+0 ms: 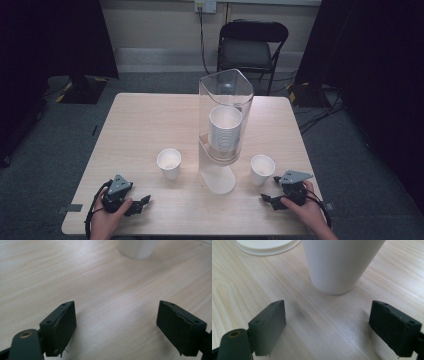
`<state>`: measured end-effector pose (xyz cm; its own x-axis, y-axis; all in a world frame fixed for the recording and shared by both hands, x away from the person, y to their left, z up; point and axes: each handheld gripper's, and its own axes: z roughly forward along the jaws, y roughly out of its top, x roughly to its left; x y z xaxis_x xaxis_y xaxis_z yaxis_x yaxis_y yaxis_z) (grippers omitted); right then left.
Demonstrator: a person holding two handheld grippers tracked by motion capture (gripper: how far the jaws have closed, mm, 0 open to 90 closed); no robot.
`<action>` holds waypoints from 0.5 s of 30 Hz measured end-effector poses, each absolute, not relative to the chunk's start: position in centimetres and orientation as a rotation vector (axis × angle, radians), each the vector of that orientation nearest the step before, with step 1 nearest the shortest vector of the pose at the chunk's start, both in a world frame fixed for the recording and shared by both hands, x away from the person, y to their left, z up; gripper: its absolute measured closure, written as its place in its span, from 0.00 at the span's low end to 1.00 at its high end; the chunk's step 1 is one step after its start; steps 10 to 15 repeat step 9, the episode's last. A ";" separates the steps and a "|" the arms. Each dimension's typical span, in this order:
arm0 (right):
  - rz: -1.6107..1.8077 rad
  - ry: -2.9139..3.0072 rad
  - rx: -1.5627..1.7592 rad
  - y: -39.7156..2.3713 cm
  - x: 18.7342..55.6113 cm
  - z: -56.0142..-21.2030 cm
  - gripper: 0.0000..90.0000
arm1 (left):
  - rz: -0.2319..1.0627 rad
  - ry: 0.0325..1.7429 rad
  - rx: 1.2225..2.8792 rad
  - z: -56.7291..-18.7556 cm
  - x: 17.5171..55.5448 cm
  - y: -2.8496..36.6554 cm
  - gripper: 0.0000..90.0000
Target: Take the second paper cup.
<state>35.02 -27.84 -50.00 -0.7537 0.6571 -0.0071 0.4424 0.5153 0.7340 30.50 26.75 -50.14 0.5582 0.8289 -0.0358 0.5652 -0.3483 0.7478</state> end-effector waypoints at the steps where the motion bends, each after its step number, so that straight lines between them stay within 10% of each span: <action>1: 1.078 2.475 0.925 -27.8 35.0 -50.0 0.15 | 0.458 1.113 2.060 -50.1 30.5 26.8 0.18; 15: 1.058 2.409 1.016 -28.2 34.5 -49.9 0.20 | 0.467 1.084 2.092 -50.2 30.3 26.6 0.17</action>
